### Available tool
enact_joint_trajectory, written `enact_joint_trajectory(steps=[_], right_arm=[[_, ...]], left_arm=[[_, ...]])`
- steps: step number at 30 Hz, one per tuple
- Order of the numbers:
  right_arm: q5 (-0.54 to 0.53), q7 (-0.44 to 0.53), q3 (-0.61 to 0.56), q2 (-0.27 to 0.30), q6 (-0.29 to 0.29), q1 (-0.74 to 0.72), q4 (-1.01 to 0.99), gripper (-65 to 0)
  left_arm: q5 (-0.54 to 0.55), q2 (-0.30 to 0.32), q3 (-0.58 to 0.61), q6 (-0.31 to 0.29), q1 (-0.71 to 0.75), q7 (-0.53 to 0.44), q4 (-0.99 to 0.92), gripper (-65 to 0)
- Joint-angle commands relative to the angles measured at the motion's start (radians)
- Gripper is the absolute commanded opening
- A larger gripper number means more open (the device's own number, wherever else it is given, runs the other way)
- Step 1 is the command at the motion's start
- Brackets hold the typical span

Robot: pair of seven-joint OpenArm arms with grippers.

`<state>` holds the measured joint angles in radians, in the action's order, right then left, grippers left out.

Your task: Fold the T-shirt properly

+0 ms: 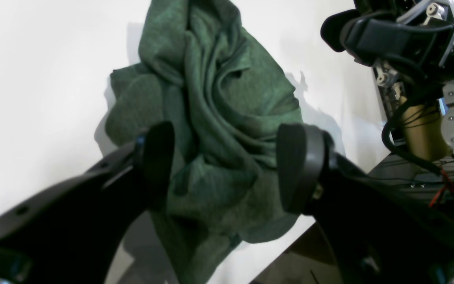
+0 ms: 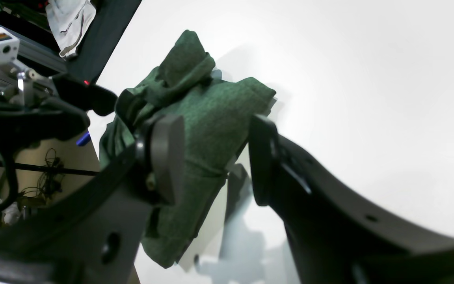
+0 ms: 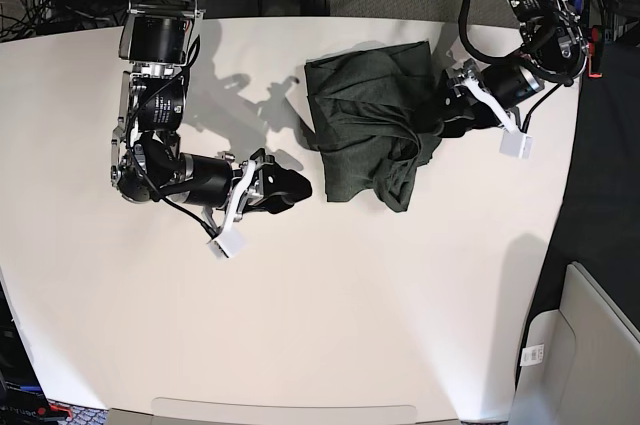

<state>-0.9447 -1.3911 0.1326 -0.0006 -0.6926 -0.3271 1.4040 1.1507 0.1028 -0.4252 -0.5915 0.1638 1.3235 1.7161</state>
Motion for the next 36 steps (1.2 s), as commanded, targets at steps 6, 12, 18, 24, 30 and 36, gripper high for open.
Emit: enact_joint_trajectory(steps=[6,12,18,24,30,36], right_arm=[[0.013,0.017,-0.008,0.000,-0.006,-0.011,0.014,-38.2],[0.019,0.014,-0.098,0.027,-0.006,0.010,0.021,-38.2],[0.019,0.014,-0.107,0.049,-0.006,0.021,0.021,-38.2],[0.017,0.012,-0.107,0.049,-0.006,0.023,0.022,-38.2],[0.011,-0.005,-0.130,0.047,-0.006,0.032,0.022,-38.2],[-0.066,-0.005,-0.278,0.078,-0.006,0.047,0.044,-43.4]], left_arm=[[0.031,-0.039,0.001,-0.003,0.072,-0.002,0.154,-24.9],[0.025,-0.058,0.091,-0.003,0.102,-0.014,0.180,-25.0],[0.025,-0.058,0.108,-0.003,0.101,-0.014,0.180,-25.0],[0.024,-0.002,0.203,-0.005,0.096,-0.023,0.180,-25.0],[0.024,0.097,0.271,-0.003,0.096,-0.104,0.180,-25.0],[0.024,0.124,0.276,-0.003,0.101,-0.112,0.177,-25.1]])
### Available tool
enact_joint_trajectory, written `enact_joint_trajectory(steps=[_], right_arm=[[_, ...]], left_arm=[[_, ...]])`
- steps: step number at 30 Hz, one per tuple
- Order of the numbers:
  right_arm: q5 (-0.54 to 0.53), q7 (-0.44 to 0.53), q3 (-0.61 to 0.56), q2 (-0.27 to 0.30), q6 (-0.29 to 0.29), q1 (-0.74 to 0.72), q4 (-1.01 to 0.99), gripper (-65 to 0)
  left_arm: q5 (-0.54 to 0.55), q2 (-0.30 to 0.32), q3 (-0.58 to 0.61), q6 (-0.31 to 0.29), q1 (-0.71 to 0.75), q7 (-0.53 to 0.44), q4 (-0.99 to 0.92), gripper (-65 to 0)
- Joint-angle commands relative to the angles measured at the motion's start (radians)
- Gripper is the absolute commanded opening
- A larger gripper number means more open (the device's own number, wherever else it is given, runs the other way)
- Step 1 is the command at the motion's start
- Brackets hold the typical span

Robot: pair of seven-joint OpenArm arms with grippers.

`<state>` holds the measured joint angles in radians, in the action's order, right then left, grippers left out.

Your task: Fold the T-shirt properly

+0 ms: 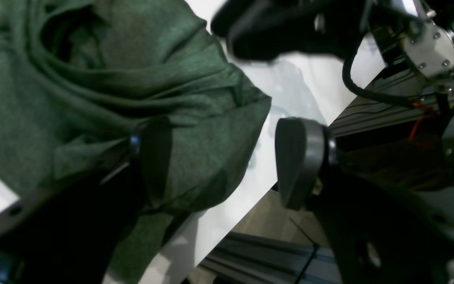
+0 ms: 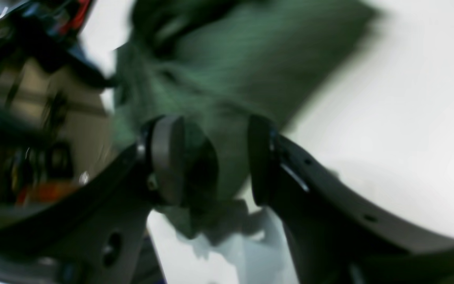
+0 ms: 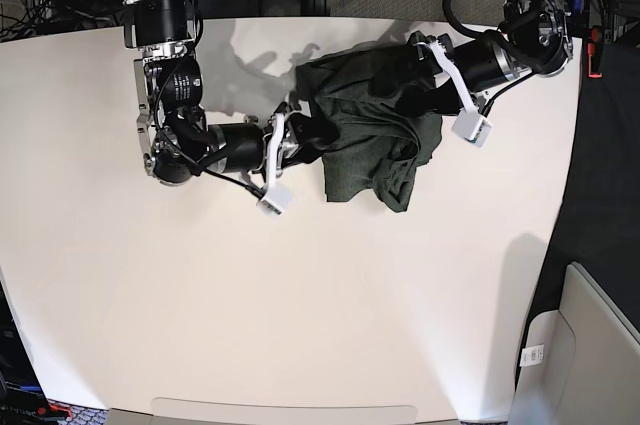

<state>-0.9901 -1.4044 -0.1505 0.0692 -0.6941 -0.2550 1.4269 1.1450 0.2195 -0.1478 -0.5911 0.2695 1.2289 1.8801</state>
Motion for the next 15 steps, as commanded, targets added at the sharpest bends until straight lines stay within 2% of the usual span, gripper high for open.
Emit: enact_joint_trajectory(steps=[1,3,15], right_arm=[[-0.023,0.008,-0.010,0.013,-0.004,-0.025,0.021,-45.5],[-0.028,0.008,-0.036,0.036,-0.004,-0.028,0.036,-48.7],[-0.097,0.008,-0.122,0.076,-0.004,-0.033,0.041,-48.6]], left_arm=[[0.030,0.005,-0.003,-0.003,-0.005,-0.018,0.013,-25.1],[0.030,0.005,-0.003,-0.003,-0.005,-0.018,0.013,-25.2],[0.030,0.004,-0.005,-0.002,-0.006,-0.019,-0.017,-25.3]])
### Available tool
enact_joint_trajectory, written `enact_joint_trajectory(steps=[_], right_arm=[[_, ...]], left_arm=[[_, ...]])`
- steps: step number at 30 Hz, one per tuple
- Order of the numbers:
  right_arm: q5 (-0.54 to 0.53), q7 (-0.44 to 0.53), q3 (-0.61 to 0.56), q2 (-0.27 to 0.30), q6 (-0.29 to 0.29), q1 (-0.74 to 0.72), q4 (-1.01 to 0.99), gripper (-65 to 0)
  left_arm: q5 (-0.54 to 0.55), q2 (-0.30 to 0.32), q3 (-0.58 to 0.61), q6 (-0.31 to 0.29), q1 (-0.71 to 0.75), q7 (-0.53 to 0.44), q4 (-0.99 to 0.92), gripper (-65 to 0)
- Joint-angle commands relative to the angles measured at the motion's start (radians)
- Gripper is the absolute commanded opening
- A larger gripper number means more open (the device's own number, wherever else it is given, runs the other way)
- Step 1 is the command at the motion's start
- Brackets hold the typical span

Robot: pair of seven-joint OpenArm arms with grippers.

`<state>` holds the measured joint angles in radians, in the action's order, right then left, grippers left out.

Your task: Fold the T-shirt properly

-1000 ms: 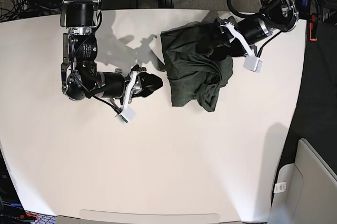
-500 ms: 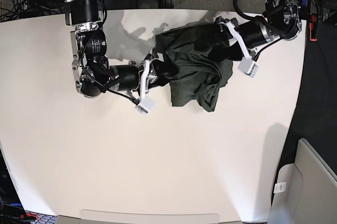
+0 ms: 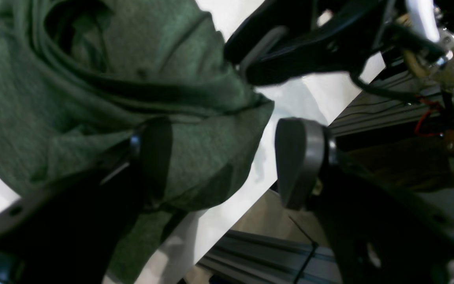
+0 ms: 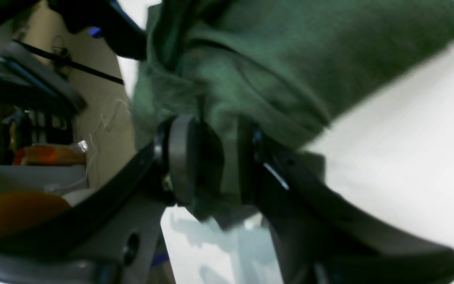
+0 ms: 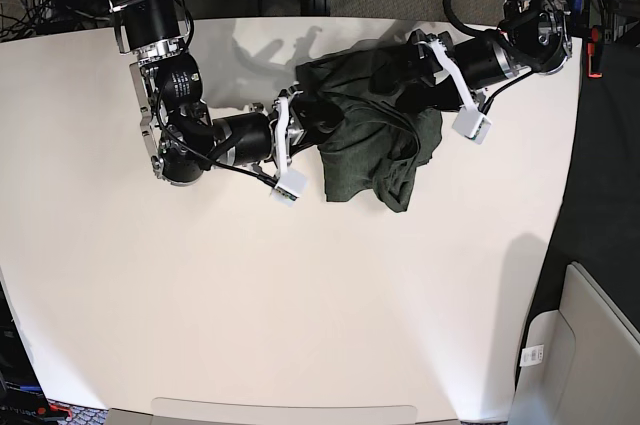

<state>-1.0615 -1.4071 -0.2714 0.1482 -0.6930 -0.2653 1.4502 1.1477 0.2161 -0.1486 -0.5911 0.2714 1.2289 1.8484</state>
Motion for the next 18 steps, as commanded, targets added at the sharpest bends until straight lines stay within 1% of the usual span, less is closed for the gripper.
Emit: enact_joint_trajectory(steps=[1,6,9,12,18], right_arm=[[-0.026,0.011,-0.016,0.000,-0.005,-0.024,0.017,-48.6],[-0.026,0.011,-0.059,-0.009,-0.005,-0.025,0.013,-48.6],[-0.026,0.011,-0.091,-0.040,-0.005,-0.025,0.013,-48.6],[-0.026,0.011,-0.137,-0.052,-0.005,-0.029,0.010,-48.6],[-0.026,0.011,-0.237,-0.068,-0.005,-0.079,-0.012,-48.6]], left_arm=[[0.027,0.007,-0.006,-0.002,-0.008,-0.019,0.014,-25.3],[0.027,0.007,-0.006,-0.002,-0.007,-0.019,0.014,-25.3],[0.027,0.007,-0.009,-0.002,-0.007,-0.019,0.014,-25.3],[0.027,0.012,-0.010,-0.002,-0.007,-0.019,0.014,-25.4],[0.025,0.012,-0.082,-0.002,-0.005,-0.019,0.012,-25.4]])
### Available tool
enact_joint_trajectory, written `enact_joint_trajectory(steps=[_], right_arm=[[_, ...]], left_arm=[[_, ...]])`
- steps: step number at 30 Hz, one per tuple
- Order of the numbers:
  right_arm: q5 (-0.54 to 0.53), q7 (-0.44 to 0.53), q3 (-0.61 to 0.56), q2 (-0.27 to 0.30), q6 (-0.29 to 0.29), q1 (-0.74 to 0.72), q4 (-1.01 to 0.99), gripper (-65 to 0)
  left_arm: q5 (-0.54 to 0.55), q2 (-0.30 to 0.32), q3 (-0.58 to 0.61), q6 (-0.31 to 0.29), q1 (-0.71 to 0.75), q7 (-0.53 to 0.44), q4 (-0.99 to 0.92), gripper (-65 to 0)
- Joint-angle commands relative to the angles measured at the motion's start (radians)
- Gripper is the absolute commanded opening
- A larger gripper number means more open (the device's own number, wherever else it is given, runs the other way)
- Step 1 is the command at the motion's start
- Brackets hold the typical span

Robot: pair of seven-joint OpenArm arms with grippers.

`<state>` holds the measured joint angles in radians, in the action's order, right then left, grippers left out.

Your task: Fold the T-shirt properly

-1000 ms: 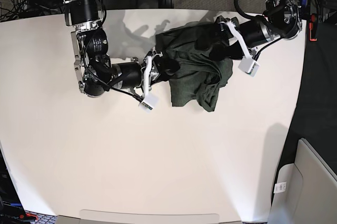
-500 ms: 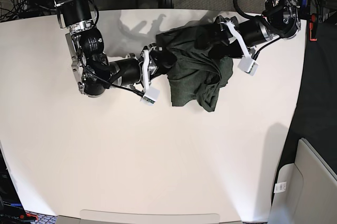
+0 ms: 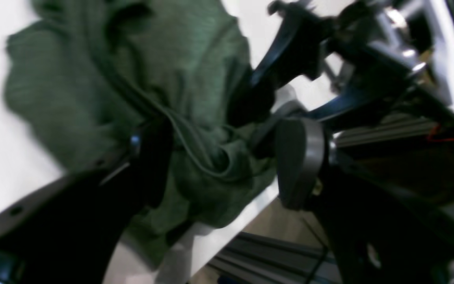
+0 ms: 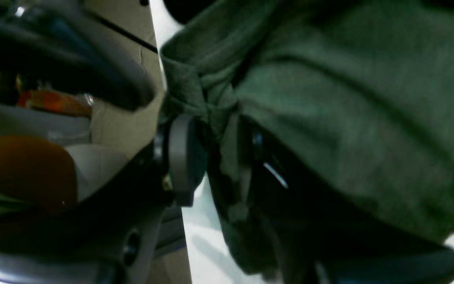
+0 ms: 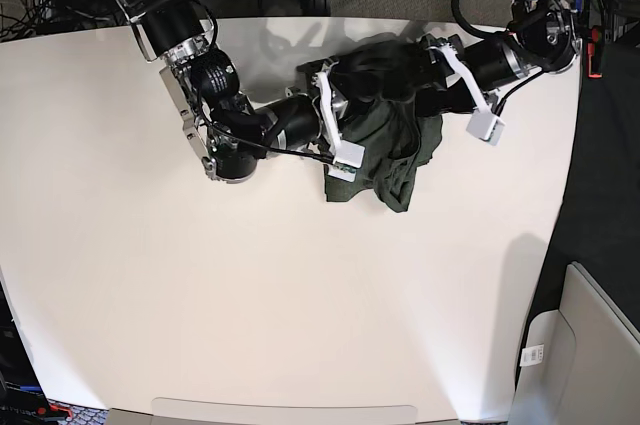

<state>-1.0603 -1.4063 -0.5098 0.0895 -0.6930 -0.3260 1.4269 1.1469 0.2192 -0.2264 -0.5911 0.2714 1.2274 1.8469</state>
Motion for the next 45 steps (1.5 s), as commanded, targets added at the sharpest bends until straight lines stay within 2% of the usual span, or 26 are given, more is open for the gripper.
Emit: enact_joint_trajectory(steps=[1,11,14,18,22,29,31,36,40,45], right_arm=[[-0.027,0.010,-0.013,-0.020,-0.005,-0.031,-0.002,-48.6],[-0.027,0.010,-0.065,-0.147,-0.005,-0.083,-0.090,-48.6],[-0.027,0.010,-0.065,-0.167,-0.005,-0.078,-0.094,-48.6],[-0.045,0.010,-0.049,-0.158,-0.005,-0.083,-0.088,-48.6],[-0.114,0.010,0.063,-0.122,-0.005,-0.086,-0.087,-48.6],[-0.117,0.010,0.234,-0.041,-0.005,-0.129,-0.068,-48.6],[-0.087,0.010,0.261,-0.027,-0.005,-0.150,-0.071,-48.7],[0.091,0.020,0.273,-0.033,-0.005,-0.192,-0.073,-48.9],[0.256,0.031,0.270,-0.124,-0.005,-0.213,-0.074,-48.9],[0.371,0.042,0.228,-0.225,-0.005,-0.238,-0.157,-48.9]], left_arm=[[0.026,0.009,-0.024,-0.002,-0.005,-0.018,0.013,-25.4],[0.026,0.009,-0.120,-0.002,0.015,-0.018,0.013,-25.4],[0.026,0.009,-0.152,-0.002,0.015,-0.018,0.013,-25.4],[0.026,0.009,-0.196,-0.002,0.015,-0.018,0.013,-25.4],[0.026,0.009,-0.215,-0.002,0.015,-0.018,0.013,-25.4],[0.029,0.006,-0.207,-0.003,0.012,-0.016,0.017,-25.4],[0.031,-0.001,-0.207,-0.003,0.009,-0.016,0.017,-25.4],[0.029,-0.024,-0.202,-0.003,-0.033,-0.008,0.017,-25.4],[0.029,-0.019,-0.170,-0.003,-0.045,-0.010,0.015,-25.4],[0.029,-0.020,-0.170,-0.005,-0.036,-0.010,0.015,-25.4]])
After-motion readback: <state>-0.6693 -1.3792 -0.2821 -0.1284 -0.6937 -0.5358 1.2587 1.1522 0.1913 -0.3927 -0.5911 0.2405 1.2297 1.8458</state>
